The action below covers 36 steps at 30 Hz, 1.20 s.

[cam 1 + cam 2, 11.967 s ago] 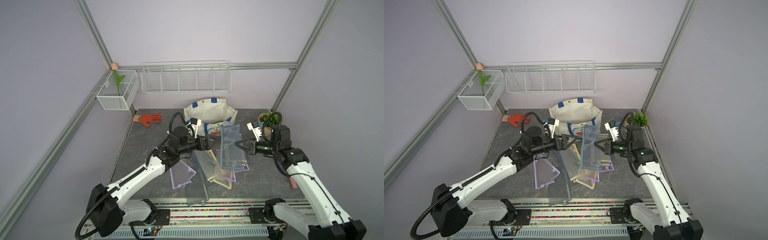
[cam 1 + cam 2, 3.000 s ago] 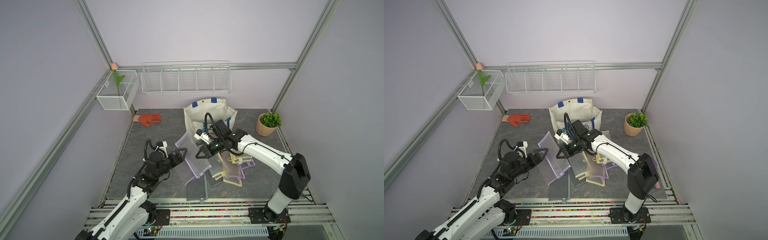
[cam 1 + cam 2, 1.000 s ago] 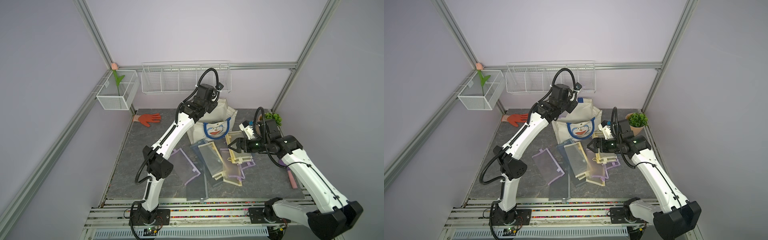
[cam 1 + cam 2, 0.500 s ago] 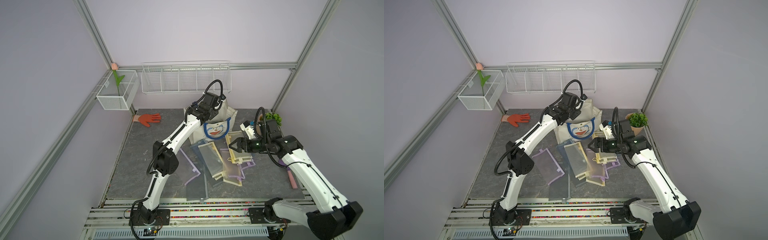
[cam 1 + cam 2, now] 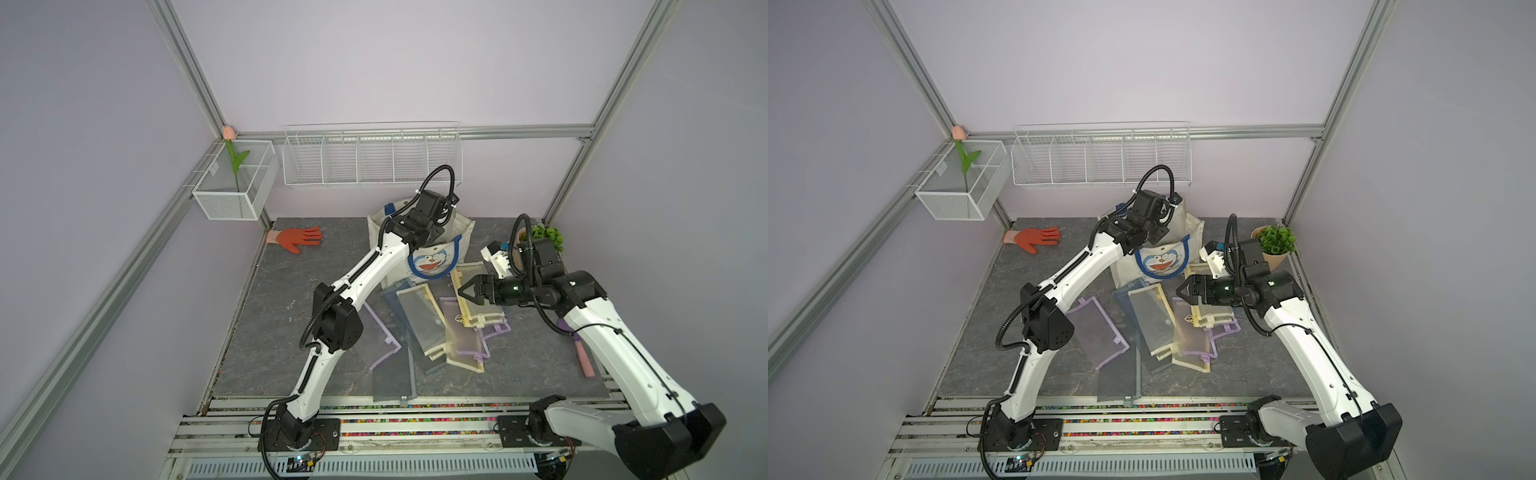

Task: Put the pencil pouch into the canvas bag
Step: Place the pencil pouch in the canvas bag.

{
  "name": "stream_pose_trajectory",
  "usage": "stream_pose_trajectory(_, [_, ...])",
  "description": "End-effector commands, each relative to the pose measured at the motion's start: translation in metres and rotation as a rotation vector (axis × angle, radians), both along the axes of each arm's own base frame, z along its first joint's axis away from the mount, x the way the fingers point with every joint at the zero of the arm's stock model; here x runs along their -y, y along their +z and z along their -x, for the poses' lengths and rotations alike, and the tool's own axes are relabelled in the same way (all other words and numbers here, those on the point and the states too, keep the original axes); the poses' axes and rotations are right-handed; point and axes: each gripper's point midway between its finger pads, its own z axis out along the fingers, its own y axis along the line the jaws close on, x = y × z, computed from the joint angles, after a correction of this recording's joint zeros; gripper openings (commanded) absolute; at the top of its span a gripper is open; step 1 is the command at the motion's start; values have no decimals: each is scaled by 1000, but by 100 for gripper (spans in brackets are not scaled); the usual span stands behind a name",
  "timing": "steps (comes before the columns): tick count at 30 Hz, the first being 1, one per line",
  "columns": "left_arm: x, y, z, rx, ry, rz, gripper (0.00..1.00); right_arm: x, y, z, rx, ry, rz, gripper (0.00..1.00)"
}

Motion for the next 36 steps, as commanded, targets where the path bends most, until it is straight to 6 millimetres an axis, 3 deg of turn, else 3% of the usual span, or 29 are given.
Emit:
stream_pose_trajectory(1, [0,38,18,10,-8,72,39,2,10,1,38,2,-10,89])
stream_pose_trajectory(8, [1,83,48,13,-28,230,39,2,10,2,40,4,-11,89])
stream_pose_trajectory(13, [2,70,49,-21,-18,233,32,3,11,5,47,6,-11,89])
stream_pose_trajectory(20, [-5,59,68,-100,-7,301,32,6,9,6,59,10,-1,89])
stream_pose_trajectory(24, [-20,70,96,-161,2,401,40,9,5,1,54,7,33,89])
stream_pose_trajectory(29, [-59,86,143,-217,46,523,62,3,-3,-6,25,21,50,89])
stream_pose_trajectory(32, [-84,77,172,-292,89,592,71,-11,-3,-5,40,62,68,88])
stream_pose_trajectory(36, [-115,43,199,-410,209,633,80,-37,-9,-1,36,125,60,88])
